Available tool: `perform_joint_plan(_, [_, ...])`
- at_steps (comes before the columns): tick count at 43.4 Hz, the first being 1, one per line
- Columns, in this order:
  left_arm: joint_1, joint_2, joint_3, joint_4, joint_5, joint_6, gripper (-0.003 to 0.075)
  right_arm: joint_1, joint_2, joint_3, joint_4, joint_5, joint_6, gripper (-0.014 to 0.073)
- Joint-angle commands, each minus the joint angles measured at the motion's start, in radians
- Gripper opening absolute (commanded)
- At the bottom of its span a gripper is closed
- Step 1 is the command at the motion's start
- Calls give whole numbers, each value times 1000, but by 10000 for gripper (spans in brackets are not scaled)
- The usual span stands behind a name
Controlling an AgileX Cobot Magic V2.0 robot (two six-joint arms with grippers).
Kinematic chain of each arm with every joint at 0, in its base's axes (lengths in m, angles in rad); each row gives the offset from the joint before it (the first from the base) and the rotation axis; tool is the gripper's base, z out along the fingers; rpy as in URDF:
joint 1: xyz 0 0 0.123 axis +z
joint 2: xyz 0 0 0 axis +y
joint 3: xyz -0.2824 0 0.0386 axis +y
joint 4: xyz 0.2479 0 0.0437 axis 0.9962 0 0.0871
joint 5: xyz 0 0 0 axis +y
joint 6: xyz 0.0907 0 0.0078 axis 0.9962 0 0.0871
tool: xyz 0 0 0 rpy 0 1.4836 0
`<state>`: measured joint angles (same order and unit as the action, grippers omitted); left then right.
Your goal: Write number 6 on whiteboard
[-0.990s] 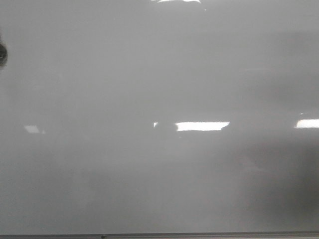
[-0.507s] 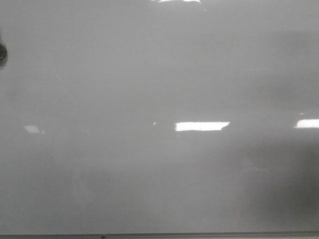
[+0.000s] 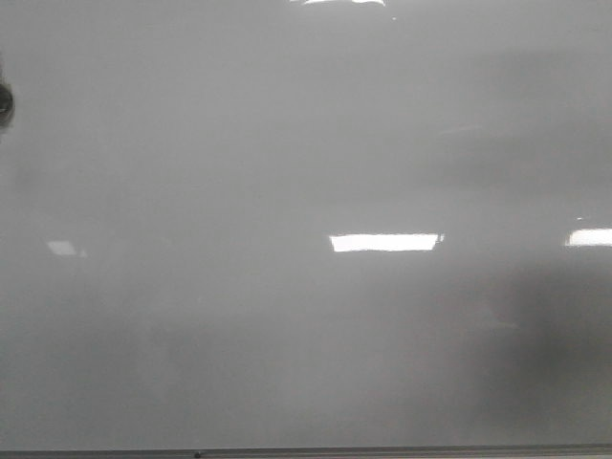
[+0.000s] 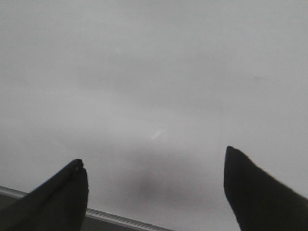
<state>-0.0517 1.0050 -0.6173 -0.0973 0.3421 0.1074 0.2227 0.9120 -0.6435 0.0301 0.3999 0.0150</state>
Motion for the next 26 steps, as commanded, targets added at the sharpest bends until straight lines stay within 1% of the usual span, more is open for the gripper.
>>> perform_joint_plan(1, [-7, 32, -31, -46, -138, -2, 525, 67, -5, -47, -8, -73, -20, 601])
perform_joint_plan(7, [-15, 108, -61, -53, -188, -2, 525, 125, -5, -52, -8, -115, -21, 601])
perform_joint_plan(18, [-64, 272, -126, -53, -286, -2, 525, 127, -5, -52, -8, -124, -21, 601])
perform_joint_plan(26, [-64, 373, -157, -53, -331, -2, 525, 127, -5, -52, -8, -124, -21, 601])
